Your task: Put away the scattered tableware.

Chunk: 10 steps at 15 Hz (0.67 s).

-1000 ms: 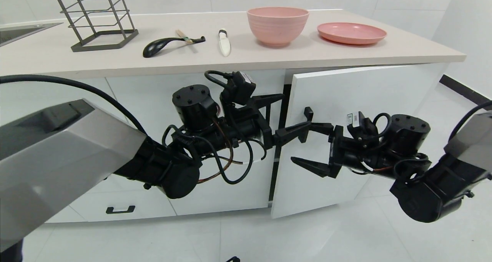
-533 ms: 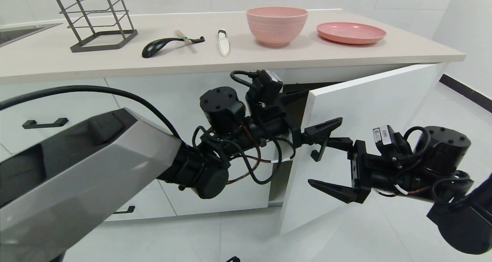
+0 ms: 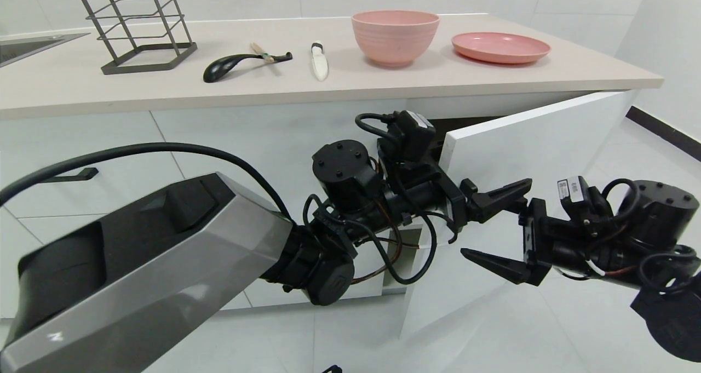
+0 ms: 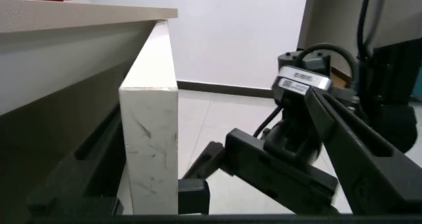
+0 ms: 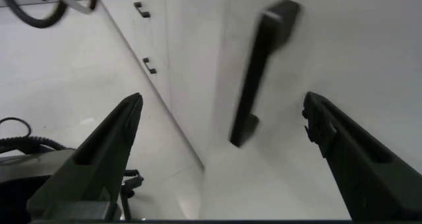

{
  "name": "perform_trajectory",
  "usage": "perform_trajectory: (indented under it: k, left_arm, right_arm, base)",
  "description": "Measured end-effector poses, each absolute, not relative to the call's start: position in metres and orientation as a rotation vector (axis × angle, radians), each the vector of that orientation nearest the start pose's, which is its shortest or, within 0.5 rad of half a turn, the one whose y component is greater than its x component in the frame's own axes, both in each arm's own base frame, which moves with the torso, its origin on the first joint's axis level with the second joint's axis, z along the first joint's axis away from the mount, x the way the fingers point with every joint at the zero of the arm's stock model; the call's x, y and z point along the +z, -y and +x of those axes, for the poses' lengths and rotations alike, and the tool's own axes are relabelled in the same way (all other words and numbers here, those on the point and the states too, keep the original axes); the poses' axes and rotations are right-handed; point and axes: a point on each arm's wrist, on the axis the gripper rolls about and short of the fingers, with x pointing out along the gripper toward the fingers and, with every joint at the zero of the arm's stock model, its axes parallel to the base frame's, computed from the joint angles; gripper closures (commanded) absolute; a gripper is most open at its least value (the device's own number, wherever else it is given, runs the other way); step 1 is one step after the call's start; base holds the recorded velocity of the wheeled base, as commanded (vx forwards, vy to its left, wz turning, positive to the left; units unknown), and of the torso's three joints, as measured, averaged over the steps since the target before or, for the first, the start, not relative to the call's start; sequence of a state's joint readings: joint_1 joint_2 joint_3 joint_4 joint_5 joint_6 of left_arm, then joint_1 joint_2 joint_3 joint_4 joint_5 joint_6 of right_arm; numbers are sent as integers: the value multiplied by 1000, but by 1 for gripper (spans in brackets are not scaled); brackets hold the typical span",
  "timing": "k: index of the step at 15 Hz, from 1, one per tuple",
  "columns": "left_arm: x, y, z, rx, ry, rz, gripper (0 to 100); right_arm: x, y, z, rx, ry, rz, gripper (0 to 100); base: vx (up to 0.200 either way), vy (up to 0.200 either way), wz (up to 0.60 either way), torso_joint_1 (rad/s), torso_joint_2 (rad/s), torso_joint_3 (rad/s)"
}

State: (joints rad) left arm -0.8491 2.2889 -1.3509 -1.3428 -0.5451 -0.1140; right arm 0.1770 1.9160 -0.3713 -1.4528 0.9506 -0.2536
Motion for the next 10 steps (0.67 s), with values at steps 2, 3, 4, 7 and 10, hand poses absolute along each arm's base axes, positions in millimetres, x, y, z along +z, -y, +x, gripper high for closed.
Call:
perform_trajectory:
  k: [2,3,4,7,10]
  left_arm:
    - [169,348,290,-1399,358,-163,0]
    - [168,348,290,-1392,356,-165,0]
    - [168,348,289,-1380,355,-168,0]
    - [167,348,290,-1352,345,-183,0]
    - [157,349,282,-1346,308,-194,0]
  right_arm:
    - [98,-59,265,1103,32,-182,0]
    - [97,-57,263,1094,25,-181,0]
    - [97,-55,260,1081,23,-186,0]
    - [105,-50,242,1024,26,-205,0]
    - [114,-44,207,1001,33,-213,0]
  base:
    - [0,0,0,0,0,0]
    - [0,0,0,0,0,0]
    - [0,0,0,0,0,0]
    - [0,0,0,0,0,0]
    - [0,0,0,0,0,0]
